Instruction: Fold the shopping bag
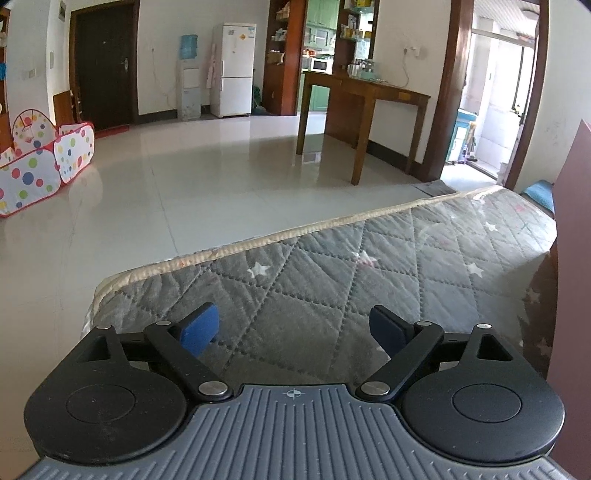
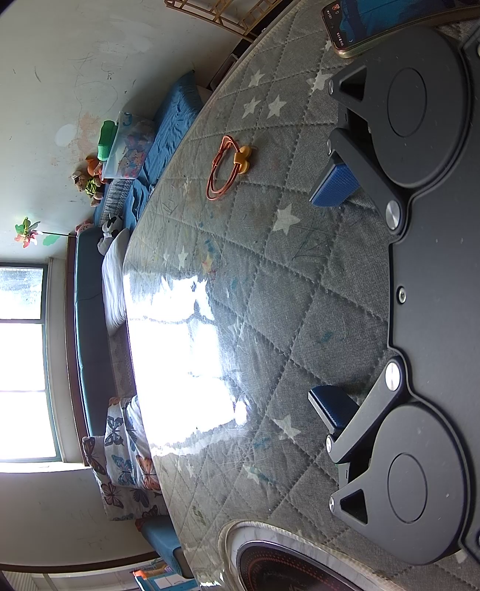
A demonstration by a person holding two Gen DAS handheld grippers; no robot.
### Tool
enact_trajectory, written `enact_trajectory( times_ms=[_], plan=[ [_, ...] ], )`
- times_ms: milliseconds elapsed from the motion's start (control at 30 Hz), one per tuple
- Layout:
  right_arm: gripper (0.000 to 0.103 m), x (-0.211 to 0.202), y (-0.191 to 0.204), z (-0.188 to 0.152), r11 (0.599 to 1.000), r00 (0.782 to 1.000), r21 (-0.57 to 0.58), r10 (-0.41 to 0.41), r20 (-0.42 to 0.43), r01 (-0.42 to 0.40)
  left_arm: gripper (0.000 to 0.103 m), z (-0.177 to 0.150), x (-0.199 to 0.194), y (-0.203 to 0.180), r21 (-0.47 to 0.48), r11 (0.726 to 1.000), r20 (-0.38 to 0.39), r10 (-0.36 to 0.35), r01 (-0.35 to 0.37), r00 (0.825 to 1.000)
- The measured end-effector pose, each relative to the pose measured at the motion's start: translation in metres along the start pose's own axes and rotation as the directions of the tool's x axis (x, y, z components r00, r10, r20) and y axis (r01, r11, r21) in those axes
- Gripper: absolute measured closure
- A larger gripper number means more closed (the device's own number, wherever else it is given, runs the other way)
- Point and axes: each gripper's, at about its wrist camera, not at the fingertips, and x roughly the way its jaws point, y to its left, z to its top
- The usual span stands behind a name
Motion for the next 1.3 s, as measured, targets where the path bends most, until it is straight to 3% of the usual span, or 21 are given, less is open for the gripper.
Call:
enact_trajectory(
  times_ms=[433,900,1300],
  plan=[
    [0.000,0.000,0.000,0.000,1.000,1.000,0.000,0.000,0.000,0.000,0.001,0.005,0.013,-0.019,0.054,0.997,-0.028,0.050,-0.048,0.998],
    [0.000,0.000,0.000,0.000,1.000,1.000,0.000,0.000,0.000,0.000,0.000,0.025,0.019,-0.007,0.052,0.997,-0.034,0.051,-0.049,0.998],
    [0.000,0.000,0.000,-0.001,1.000,1.000,0.000,0.000,0.000,0.000,0.000,0.014,0.018,-0.014,0.053,0.997,-0.032,0.051,-0.049,0.998]
  ],
)
